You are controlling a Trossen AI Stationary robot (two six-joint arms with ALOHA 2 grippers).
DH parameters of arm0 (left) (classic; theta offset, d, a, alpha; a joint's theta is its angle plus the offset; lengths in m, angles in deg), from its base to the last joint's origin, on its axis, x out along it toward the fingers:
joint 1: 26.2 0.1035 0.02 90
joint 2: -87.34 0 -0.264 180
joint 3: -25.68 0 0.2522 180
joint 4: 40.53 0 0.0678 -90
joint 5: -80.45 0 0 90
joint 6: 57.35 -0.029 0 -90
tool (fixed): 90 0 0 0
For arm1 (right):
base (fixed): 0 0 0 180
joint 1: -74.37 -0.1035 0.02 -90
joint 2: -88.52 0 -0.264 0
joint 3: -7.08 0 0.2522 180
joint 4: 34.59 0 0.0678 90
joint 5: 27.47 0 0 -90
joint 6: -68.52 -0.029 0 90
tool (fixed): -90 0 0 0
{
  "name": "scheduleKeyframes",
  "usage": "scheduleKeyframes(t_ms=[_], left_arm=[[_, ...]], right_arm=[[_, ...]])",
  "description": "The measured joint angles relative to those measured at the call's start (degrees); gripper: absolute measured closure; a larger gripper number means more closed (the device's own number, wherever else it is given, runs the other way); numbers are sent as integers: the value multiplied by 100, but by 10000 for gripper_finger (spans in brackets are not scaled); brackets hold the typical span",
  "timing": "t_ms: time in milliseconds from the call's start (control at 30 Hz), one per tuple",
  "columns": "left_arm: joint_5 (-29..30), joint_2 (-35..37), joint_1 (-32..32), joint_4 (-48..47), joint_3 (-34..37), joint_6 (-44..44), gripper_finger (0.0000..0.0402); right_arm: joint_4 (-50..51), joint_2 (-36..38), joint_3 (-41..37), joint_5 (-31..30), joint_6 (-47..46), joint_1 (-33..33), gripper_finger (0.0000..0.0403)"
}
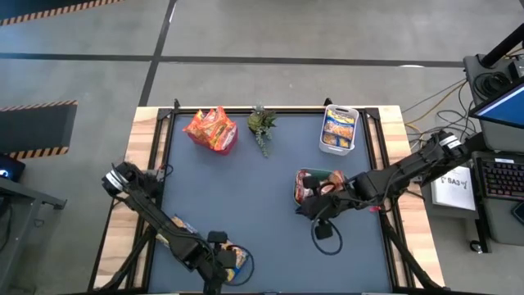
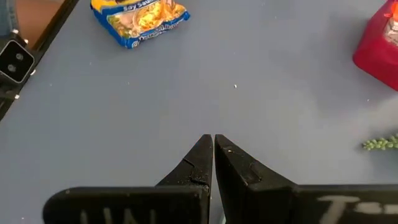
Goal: Sort Maruchan noodles
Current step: Put the blue noodle pack into the white bin
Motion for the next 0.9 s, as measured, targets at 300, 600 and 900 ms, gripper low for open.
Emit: scheduleKeyframes(t_ms=[300,600,900], left_arm=[[866,-70,139,-32,0,79,401],[2160,131,417,-956,11,60,402],[810,499,269,-874,11,-150,402]], right_arm=[[-1218,707,-1024,-17,37,0,394],[-2541,896,-1693,-23,-464,161,394],[-2585,608,-1652,-24,-529,293,394]])
